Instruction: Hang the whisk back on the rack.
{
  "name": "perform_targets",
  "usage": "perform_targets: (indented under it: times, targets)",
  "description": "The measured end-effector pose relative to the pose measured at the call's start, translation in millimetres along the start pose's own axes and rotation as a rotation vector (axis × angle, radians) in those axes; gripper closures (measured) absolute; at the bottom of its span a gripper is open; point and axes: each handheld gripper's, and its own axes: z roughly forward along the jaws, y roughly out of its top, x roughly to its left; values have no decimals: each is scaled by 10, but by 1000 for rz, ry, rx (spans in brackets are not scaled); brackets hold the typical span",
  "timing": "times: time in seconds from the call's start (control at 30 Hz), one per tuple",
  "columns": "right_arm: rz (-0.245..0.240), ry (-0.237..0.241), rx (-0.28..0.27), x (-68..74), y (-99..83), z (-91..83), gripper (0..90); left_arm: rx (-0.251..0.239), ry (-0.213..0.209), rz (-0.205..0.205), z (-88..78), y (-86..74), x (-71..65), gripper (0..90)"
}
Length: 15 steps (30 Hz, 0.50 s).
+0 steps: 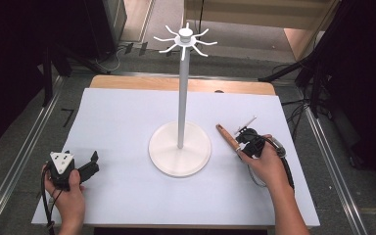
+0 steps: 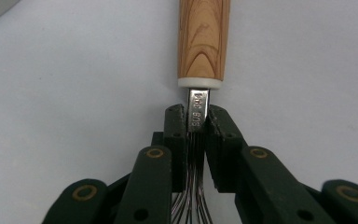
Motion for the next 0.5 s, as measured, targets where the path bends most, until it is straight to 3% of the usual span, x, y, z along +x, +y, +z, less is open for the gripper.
perform_targets:
  times: [0.03, 0.2, 0.5]
  targets:
    - [-4, -21, -11, 6, -2, -3, 826, 1, 0, 0, 0, 0, 1, 136]
    - [0, -4, -52, 6, -26, -18, 827, 2, -1, 0, 0, 0, 1, 136]
    - [48, 2, -222, -39, -141, -148, 829, 5, 2, 2, -2, 2, 0, 136]
